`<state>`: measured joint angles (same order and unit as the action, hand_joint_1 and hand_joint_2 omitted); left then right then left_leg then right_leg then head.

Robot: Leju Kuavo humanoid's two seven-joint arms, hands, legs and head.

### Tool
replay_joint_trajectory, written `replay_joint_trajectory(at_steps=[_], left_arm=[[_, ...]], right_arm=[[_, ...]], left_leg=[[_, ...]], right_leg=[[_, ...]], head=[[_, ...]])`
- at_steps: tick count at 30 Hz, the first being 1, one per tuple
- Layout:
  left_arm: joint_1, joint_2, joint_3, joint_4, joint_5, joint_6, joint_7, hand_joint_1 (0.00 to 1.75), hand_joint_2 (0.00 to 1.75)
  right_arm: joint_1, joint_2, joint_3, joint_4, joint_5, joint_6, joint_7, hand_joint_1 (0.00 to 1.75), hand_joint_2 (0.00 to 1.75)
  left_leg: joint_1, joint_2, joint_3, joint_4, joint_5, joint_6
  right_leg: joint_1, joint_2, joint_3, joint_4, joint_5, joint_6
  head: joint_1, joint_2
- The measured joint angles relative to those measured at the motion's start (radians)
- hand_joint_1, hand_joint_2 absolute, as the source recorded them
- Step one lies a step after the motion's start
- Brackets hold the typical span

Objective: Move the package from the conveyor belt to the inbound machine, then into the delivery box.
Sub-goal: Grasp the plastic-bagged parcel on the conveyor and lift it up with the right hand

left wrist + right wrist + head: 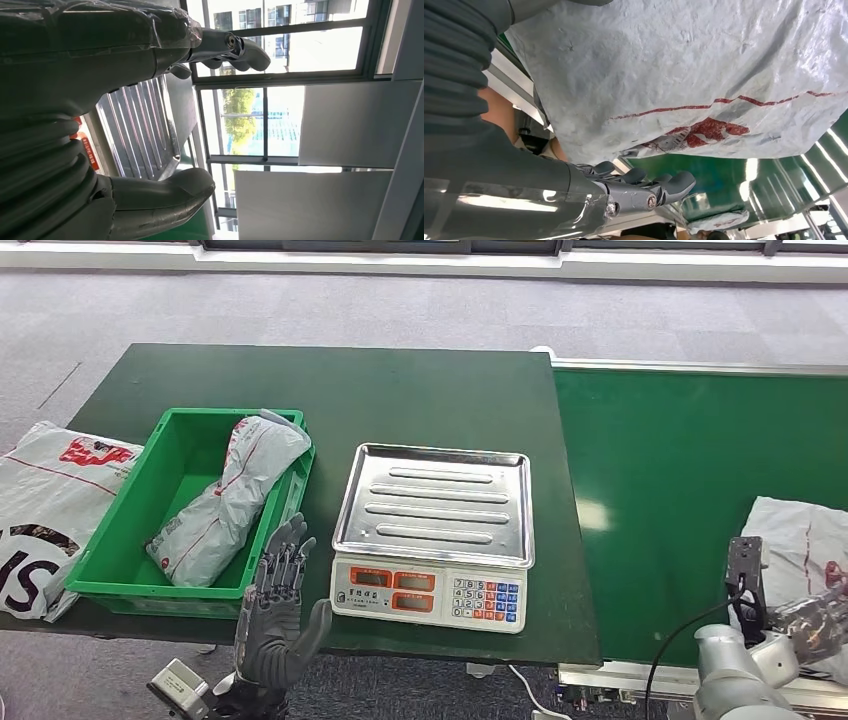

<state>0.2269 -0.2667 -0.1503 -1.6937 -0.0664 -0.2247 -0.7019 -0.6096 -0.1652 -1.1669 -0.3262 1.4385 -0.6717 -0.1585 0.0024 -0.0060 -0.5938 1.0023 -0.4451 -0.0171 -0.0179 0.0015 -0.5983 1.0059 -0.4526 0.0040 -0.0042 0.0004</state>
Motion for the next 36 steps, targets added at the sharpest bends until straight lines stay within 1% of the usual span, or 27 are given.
replay_joint_trajectory(at_steps=[9,16,20,22,24,26,28,31,32,35,36], left_arm=[[0.000,0.000,0.000,0.001,-0.017,0.021,0.000,0.00,1.75],[0.000,0.000,0.000,0.004,-0.018,0.031,0.000,0.00,1.75],[0.000,0.000,0.000,0.004,-0.024,0.046,0.000,0.00,1.75],[0.000,0.000,0.000,0.006,-0.028,0.058,0.000,0.00,1.75],[0.000,0.000,0.000,0.009,-0.028,0.069,0.000,0.00,1.75],[0.000,0.001,0.000,0.010,-0.024,0.075,0.000,0.00,1.75],[0.000,0.002,0.000,0.011,-0.020,0.076,0.000,0.00,1.75],[0.000,0.003,0.000,0.014,-0.019,0.076,0.000,0.00,1.75],[0.000,0.003,0.000,0.016,-0.019,0.076,0.000,0.00,1.75],[0.000,0.003,0.000,0.020,-0.019,0.078,0.000,0.00,1.75],[0.000,0.003,0.000,0.021,-0.019,0.078,0.000,0.00,1.75]], right_arm=[[0.012,0.001,0.009,0.007,-0.008,0.006,0.005,0.00,1.75],[0.015,0.007,0.034,0.008,0.008,0.009,0.033,0.00,1.75],[0.018,0.008,0.051,0.008,0.019,0.030,0.045,0.00,1.75],[0.019,0.010,0.065,0.009,0.044,0.078,0.062,0.00,1.75],[0.022,0.012,0.096,0.012,0.088,0.177,0.093,0.00,1.75],[0.032,0.014,0.148,0.014,0.115,0.270,0.122,0.00,1.75],[0.045,0.017,0.201,0.015,0.118,0.306,0.137,0.00,1.75],[0.057,0.019,0.253,0.015,0.117,0.310,0.141,0.00,1.75],[0.060,0.020,0.263,0.015,0.116,0.310,0.141,0.06,1.75],[0.068,0.021,0.285,0.015,0.111,0.309,0.137,1.37,1.75],[0.071,0.022,0.290,0.015,0.110,0.310,0.135,1.75,1.75]], left_leg=[[0.000,0.000,0.000,0.000,0.000,0.000],[0.000,0.000,0.000,0.000,0.000,0.000],[0.000,0.000,0.000,0.000,0.000,0.000],[0.000,0.000,0.000,0.000,0.000,0.000],[0.000,0.000,0.000,0.000,0.000,0.000],[0.000,0.000,0.000,0.000,0.000,0.000],[0.000,0.000,0.001,0.000,0.000,0.000],[0.000,0.000,0.001,0.000,0.000,0.000],[0.000,0.000,0.002,0.000,0.000,0.000],[0.000,0.000,0.003,0.000,0.000,0.000],[0.000,0.000,0.003,0.000,0.000,0.000]], right_leg=[[0.000,0.000,0.000,0.000,0.000,0.000],[0.000,0.000,0.000,0.000,0.000,0.000],[0.000,0.000,0.000,0.000,0.000,0.000],[0.000,0.000,0.000,0.000,0.000,0.000],[0.000,0.000,0.000,0.000,0.000,0.000],[0.000,0.000,0.000,0.000,0.000,0.000],[0.000,0.000,0.001,0.000,0.000,0.000],[0.001,0.000,0.001,0.000,0.000,0.000],[0.001,0.000,0.001,0.000,0.000,0.000],[0.001,0.000,0.003,0.000,0.000,0.000],[0.001,0.000,0.003,0.000,0.000,0.000]], head=[[0.000,0.000],[0.000,0.000],[0.000,0.000],[0.000,0.000],[0.000,0.000],[0.000,0.000],[0.000,0.000],[0.000,0.000],[0.000,0.000],[0.000,0.000],[0.000,0.000]])
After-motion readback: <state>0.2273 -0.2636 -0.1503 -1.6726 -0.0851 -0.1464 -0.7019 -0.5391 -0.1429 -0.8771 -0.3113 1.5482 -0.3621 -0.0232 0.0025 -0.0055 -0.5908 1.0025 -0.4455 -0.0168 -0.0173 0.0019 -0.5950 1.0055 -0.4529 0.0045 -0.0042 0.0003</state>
